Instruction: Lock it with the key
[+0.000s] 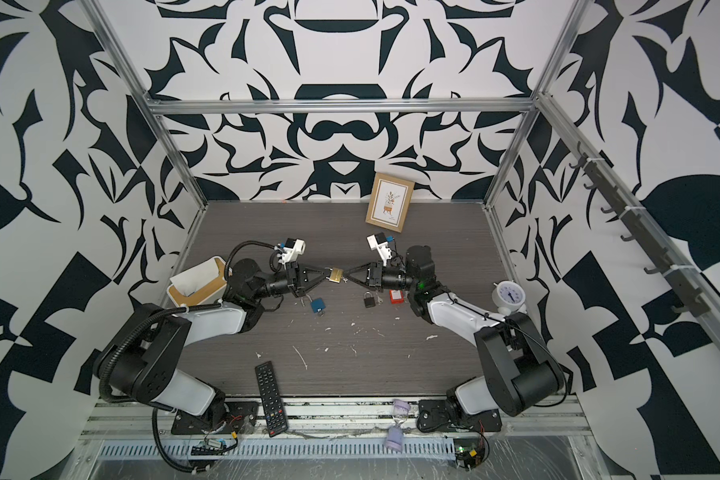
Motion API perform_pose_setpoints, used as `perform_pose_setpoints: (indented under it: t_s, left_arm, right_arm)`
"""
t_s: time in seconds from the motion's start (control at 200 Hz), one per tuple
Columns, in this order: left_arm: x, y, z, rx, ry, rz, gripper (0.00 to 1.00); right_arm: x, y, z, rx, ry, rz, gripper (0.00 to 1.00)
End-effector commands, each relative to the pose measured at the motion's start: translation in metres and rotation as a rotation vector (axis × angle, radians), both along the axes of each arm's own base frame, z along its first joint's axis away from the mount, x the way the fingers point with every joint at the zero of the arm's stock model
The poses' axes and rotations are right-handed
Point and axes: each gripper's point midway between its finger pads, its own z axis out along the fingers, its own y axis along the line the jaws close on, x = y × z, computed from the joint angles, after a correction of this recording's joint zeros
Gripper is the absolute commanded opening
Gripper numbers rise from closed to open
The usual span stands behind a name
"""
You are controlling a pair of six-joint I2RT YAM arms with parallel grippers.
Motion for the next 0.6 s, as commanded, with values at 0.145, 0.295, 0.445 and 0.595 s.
perform_pose_setpoints:
  t_s: [0.145, 0.295, 0.445, 0.595]
  left_arm:
    - [0.019, 0.012, 0.027, -0.050, -0.077, 0.077, 0.00]
    - [0.020, 0.011, 0.025, -0.057, -0.071, 0.071, 0.00]
    - [0.018, 0.009, 0.025, -0.057, -0.072, 0.066, 0.00]
    - [0.016, 0.006, 0.025, -0.057, -0.073, 0.055, 0.00]
  right_arm:
    - [-0.006, -0.005, 0.021, 0.002, -0.087, 0.016, 0.19]
    - [-0.003, -0.003, 0.019, 0.016, -0.070, 0.022, 0.22]
    - [0.001, -0.002, 0.022, 0.025, -0.080, 0.006, 0.28]
    - [0.008, 0.000, 0.024, 0.022, -0.082, -0.006, 0.31]
